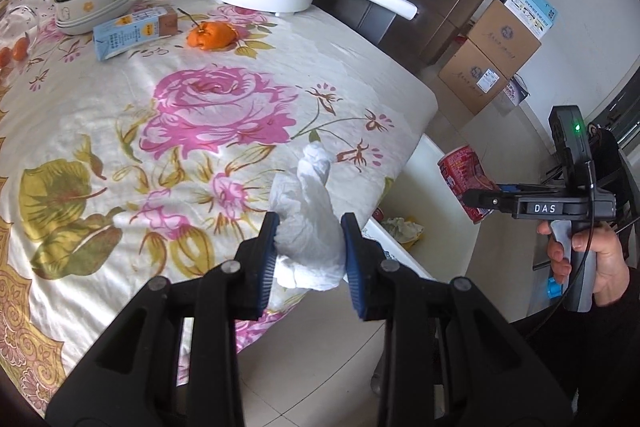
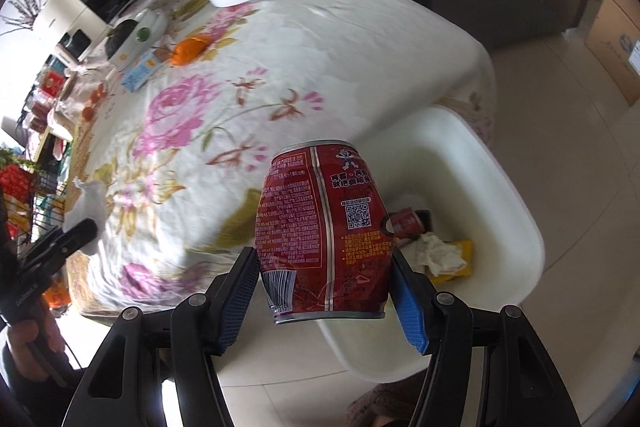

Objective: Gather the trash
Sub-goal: 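Carry the tissue and red can with both tools over the white bin, then open the right tool to drop the can while the left tool drops the tissue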

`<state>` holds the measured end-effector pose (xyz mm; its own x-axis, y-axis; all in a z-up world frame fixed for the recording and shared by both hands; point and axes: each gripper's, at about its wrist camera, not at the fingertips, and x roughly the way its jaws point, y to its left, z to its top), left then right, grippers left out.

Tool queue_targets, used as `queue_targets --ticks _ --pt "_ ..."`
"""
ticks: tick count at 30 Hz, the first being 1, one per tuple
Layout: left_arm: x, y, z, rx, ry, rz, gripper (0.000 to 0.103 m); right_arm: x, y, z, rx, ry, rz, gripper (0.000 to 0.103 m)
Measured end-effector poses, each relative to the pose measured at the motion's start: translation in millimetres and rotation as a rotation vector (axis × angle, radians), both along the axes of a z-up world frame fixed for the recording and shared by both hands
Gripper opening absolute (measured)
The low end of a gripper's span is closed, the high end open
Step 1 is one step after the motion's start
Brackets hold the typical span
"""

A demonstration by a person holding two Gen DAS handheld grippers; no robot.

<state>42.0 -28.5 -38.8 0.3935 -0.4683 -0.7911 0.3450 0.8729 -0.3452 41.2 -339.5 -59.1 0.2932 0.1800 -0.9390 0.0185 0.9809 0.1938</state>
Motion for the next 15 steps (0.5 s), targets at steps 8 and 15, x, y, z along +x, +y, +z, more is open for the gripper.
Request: queue_targets --ticks 8,15 --pt "5 -23 -6 0.002 0.014 -0.028 0.033 -5 -38 -18 -0.033 0.039 -0.063 0.065" --pt "8 -54 -8 -0.001 0.016 -0.072 0.033 -8 -56 -16 0.015 0.045 -0.091 0.075"
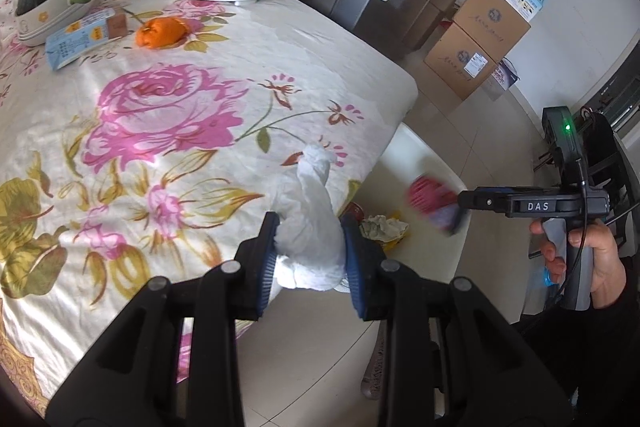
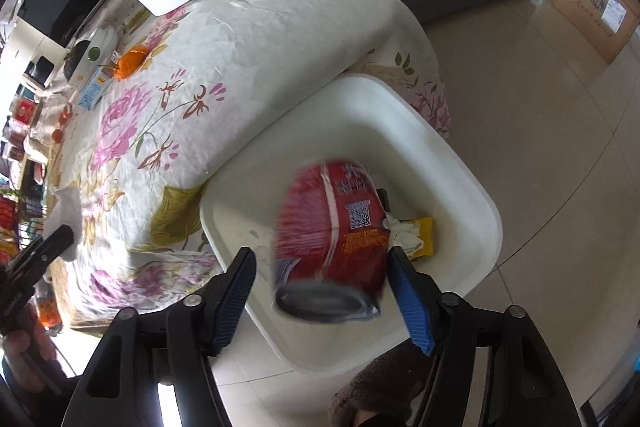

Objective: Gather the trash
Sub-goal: 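Open the right tool to drop the can while the left tool drops the tissue, then move both open tools back over the table toward the remaining items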

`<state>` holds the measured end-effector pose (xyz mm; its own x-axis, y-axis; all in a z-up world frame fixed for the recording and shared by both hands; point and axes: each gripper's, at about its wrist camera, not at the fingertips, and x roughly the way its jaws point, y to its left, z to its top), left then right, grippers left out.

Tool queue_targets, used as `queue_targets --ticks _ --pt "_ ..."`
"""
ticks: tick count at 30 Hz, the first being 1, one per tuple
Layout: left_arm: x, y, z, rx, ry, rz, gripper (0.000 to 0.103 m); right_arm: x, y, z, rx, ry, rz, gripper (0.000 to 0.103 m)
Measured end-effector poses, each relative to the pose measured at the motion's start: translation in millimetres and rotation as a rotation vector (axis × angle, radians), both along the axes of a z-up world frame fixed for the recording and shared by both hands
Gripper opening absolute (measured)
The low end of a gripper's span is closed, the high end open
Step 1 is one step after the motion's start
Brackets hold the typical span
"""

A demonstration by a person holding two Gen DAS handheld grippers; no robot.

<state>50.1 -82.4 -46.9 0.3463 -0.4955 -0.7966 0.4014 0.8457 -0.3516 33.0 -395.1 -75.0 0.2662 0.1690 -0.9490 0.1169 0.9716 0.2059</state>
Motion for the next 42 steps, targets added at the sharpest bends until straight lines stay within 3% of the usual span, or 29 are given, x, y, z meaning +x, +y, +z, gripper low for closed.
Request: queue_targets --ticks 16,23,25,26,27,37,42 --pt "-1 -90 -23 0.001 0.02 -0.162 0.033 -19 -32 11 -0.073 -0.018 -0.02 0.078" --pt "-1 -118 -33 -0.017 -0.01 -0.231 0.035 -24 -53 9 -0.081 -0.011 -0.06 0.078" --pt "2 -121 -31 -0.018 -0.032 -0.238 0.054 -25 -57 9 -0.081 -0.009 -0.069 0.078" --pt "3 -122 -29 0.006 -0.057 -0.224 0.071 -25 -58 9 -0.08 -0.009 -0.072 0.078" --pt "4 -121 -27 0.016 -0.078 -0.214 0.08 -25 -59 9 -0.078 -0.009 -0.074 0.078" --pt "8 -89 -23 0.063 -0.079 -0.151 0.083 -24 -55 8 -0.088 -0.006 -0.066 0.078" --pt "3 -72 -19 0.103 -0.084 -0.13 0.095 -22 -48 9 -0.096 -0.009 -0.059 0.079"
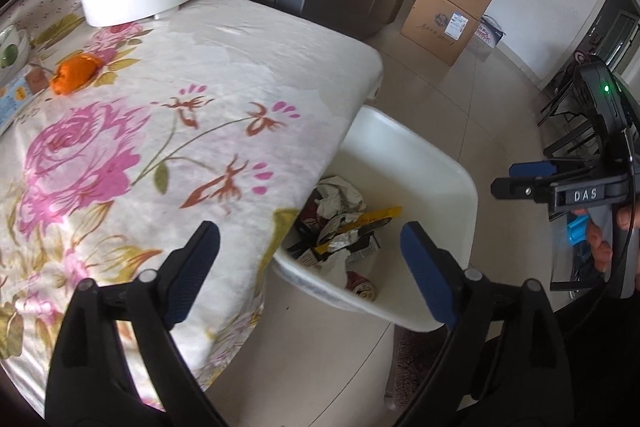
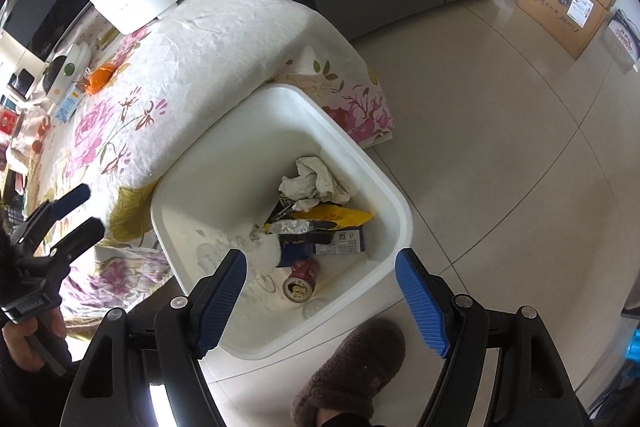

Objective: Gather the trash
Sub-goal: 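Move both open tools back over the table toward the remaining items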

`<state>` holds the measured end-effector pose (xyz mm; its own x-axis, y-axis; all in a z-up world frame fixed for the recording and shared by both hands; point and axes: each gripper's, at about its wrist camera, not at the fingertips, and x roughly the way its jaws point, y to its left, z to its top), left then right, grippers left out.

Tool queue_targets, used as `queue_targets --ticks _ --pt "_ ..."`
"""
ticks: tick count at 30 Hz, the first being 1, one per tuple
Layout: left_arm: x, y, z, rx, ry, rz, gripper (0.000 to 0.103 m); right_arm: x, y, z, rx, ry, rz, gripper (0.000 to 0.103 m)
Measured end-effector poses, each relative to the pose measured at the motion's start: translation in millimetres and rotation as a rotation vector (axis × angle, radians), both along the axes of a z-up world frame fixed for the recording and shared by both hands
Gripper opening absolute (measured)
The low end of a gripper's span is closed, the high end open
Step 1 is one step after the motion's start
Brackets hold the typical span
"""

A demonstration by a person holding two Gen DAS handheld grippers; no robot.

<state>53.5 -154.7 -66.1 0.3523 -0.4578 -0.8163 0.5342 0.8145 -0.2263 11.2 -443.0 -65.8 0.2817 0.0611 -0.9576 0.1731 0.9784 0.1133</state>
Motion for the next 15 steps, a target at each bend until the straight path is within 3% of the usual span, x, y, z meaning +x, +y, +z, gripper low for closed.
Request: queue_targets --ticks 6,15 --pt "-6 37 7 0.034 -0.004 0.071 0.102 8 20 8 -0.001 -0.02 0.016 0.079" --pt "-12 102 20 0.069 -0.017 0.214 0.102 26 80 24 0.008 -0.066 0.097 0.083"
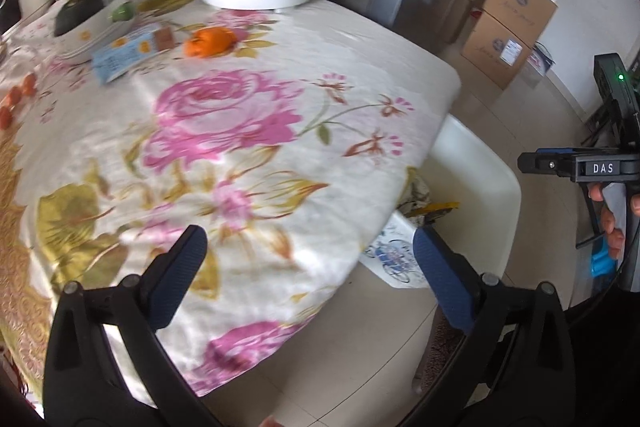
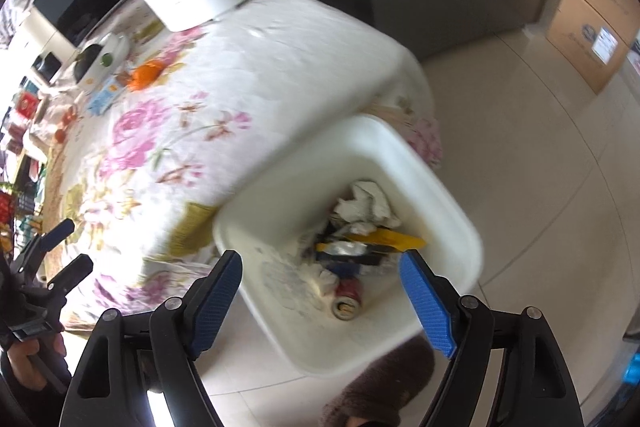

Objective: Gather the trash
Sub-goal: 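Move both open tools back over the table toward the remaining items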

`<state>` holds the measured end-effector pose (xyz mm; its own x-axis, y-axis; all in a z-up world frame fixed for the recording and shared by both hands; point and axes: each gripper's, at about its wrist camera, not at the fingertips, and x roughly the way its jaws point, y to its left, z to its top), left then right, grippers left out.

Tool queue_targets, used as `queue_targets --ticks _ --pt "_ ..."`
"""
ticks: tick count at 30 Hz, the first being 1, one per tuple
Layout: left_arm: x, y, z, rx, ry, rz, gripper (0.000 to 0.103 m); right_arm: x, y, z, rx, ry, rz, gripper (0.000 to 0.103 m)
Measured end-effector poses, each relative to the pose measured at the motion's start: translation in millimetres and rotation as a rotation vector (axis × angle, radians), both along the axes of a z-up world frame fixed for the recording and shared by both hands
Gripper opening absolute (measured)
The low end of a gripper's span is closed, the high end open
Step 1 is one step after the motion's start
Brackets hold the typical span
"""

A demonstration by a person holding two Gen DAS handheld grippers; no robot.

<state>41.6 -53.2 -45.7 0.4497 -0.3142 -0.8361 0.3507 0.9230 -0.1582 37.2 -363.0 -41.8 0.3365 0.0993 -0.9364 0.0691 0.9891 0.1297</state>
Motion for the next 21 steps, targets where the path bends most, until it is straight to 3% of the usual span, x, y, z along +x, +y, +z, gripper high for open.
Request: queue_targets --ticks 8,21 --pt "5 57 5 0.008 0.03 0.139 0.102 22 63 4 -0.018 -0.028 0.063 0.083" --pt "24 138 7 0.047 0.018 0.245 0.102 94 148 -17 -0.086 -0.033 0.183 0.084"
